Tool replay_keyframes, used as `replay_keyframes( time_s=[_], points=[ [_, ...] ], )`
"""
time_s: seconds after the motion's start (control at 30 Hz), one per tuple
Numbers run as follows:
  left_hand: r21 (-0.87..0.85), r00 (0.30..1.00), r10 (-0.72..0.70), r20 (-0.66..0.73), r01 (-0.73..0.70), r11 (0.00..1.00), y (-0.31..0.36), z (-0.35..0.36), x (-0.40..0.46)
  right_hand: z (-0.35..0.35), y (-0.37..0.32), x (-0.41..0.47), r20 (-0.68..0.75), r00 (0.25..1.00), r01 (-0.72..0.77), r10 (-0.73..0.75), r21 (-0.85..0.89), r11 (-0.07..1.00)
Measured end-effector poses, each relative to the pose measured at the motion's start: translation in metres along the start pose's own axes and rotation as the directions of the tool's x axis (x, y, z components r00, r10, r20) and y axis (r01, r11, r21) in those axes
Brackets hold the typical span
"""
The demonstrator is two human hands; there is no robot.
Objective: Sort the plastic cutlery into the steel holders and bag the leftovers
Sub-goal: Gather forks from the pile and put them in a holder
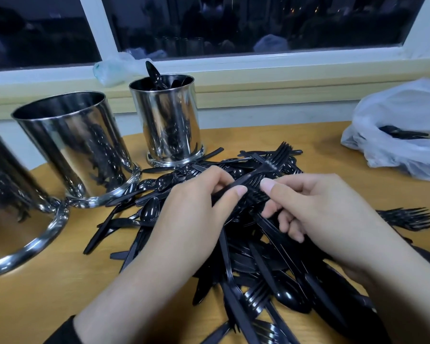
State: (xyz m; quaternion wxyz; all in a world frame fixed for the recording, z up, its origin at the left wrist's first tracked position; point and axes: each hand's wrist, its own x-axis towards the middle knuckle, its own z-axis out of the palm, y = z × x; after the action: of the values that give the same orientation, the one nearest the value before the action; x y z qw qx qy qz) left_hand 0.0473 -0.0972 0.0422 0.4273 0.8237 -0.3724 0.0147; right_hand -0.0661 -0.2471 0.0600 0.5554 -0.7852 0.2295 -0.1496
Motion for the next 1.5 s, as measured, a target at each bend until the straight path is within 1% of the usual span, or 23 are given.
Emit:
replay_keyframes(
  time_s=[0.03,0.1,0.17,0.23,0.3,0.4,0.47,0.6,0.67,0.73,0.77,0.83,0.9,0.97,1.03,1.07,1.1,1.13,1.2,1.27,1.33,1.43,1.5],
  points=[
    [-0.046,1.0,-0.005,0.013,0.006,0.999,0.003,0.001,-0.002,0.002,-0.001,0.0,0.019,1.0,-0.019,0.017,0.079,0.997],
    [-0.09,0.999,-0.002,0.043,0.005,0.996,0.009,0.003,-0.006,0.004,-0.001,-0.001,0.053,0.998,-0.039,0.03,0.175,0.984],
    [-0.11,0.999,0.009,0.049,-0.004,0.994,0.013,0.005,-0.009,0.006,0.001,0.0,0.06,0.998,-0.034,0.021,0.222,0.974],
    [-0.128,0.998,0.005,0.055,0.002,0.992,0.016,0.006,-0.01,0.006,0.002,0.0,0.042,0.999,-0.025,0.016,0.234,0.972],
    [-0.122,0.998,0.015,0.064,-0.007,0.993,0.017,0.007,-0.012,0.006,0.002,0.0,0.028,0.999,-0.026,0.019,0.254,0.967],
    [-0.099,0.994,0.046,0.095,-0.036,0.994,0.02,0.008,-0.014,0.006,0.002,0.0,0.036,0.999,-0.036,0.025,0.342,0.939],
    [-0.103,0.992,0.059,0.113,-0.048,0.993,0.021,0.007,-0.013,0.007,0.002,0.0,0.049,0.998,-0.045,0.03,0.356,0.934],
    [-0.049,0.986,0.094,0.136,-0.088,0.995,0.015,0.005,-0.01,0.005,0.001,0.002,0.016,0.999,-0.049,0.048,0.497,0.866],
    [-0.033,0.976,0.127,0.179,-0.123,0.992,0.015,0.002,-0.009,0.003,0.0,0.002,-0.032,0.997,-0.038,0.064,0.514,0.857],
    [-0.064,0.967,0.149,0.208,-0.139,0.988,0.016,0.0,-0.01,0.002,0.0,0.002,-0.039,0.998,-0.029,0.058,0.518,0.855],
    [-0.094,0.965,0.145,0.219,-0.127,0.987,0.017,-0.001,-0.01,0.003,-0.001,0.002,-0.036,0.998,-0.028,0.055,0.526,0.85],
    [-0.164,0.96,0.092,0.264,-0.049,0.985,0.017,-0.001,-0.009,0.006,0.0,0.003,-0.048,0.998,-0.01,0.041,0.514,0.858],
    [-0.283,0.94,0.03,0.341,0.072,0.956,0.017,-0.002,-0.007,0.008,0.001,0.003,-0.069,0.998,0.025,0.009,0.47,0.882],
    [-0.432,0.906,0.009,0.424,0.193,0.881,0.015,-0.005,-0.006,0.012,0.0,0.001,-0.045,0.998,0.051,-0.036,0.414,0.909],
    [-0.483,0.866,0.009,0.5,0.271,0.833,0.012,-0.011,-0.005,0.012,-0.002,-0.001,0.006,0.997,0.072,-0.078,0.316,0.946],
    [-0.493,0.863,-0.004,0.504,0.292,0.819,0.009,-0.014,-0.003,0.011,-0.003,-0.001,0.02,0.995,0.093,-0.101,0.241,0.966],
    [-0.501,0.878,-0.034,0.477,0.303,0.811,0.006,-0.017,0.0,0.008,-0.006,0.0,0.02,0.992,0.121,-0.126,0.161,0.98],
    [-0.509,0.905,-0.075,0.418,0.301,0.806,0.002,-0.022,0.004,0.005,-0.011,0.002,0.003,0.988,0.151,-0.152,0.094,0.984],
    [-0.522,0.952,-0.148,0.266,0.272,0.808,-0.008,-0.033,0.012,-0.004,-0.025,0.008,-0.042,0.976,0.211,-0.213,-0.038,0.977],
    [-0.528,0.967,-0.209,0.147,0.255,0.81,-0.018,-0.041,0.016,-0.012,-0.038,0.018,-0.02,0.961,0.259,-0.276,-0.286,0.923],
    [-0.497,0.969,-0.238,0.066,0.239,0.834,-0.027,-0.041,0.015,-0.011,-0.044,0.031,0.043,0.964,0.247,-0.261,-0.5,0.83],
    [-0.465,0.969,-0.245,-0.002,0.216,0.858,-0.034,-0.035,0.01,0.002,-0.033,0.048,0.079,0.983,0.18,-0.168,-0.628,0.757],
    [-0.457,0.969,-0.248,-0.025,0.209,0.865,-0.035,-0.033,0.011,0.01,-0.021,0.053,0.077,0.984,0.171,-0.161,-0.663,0.729]
  ],
)
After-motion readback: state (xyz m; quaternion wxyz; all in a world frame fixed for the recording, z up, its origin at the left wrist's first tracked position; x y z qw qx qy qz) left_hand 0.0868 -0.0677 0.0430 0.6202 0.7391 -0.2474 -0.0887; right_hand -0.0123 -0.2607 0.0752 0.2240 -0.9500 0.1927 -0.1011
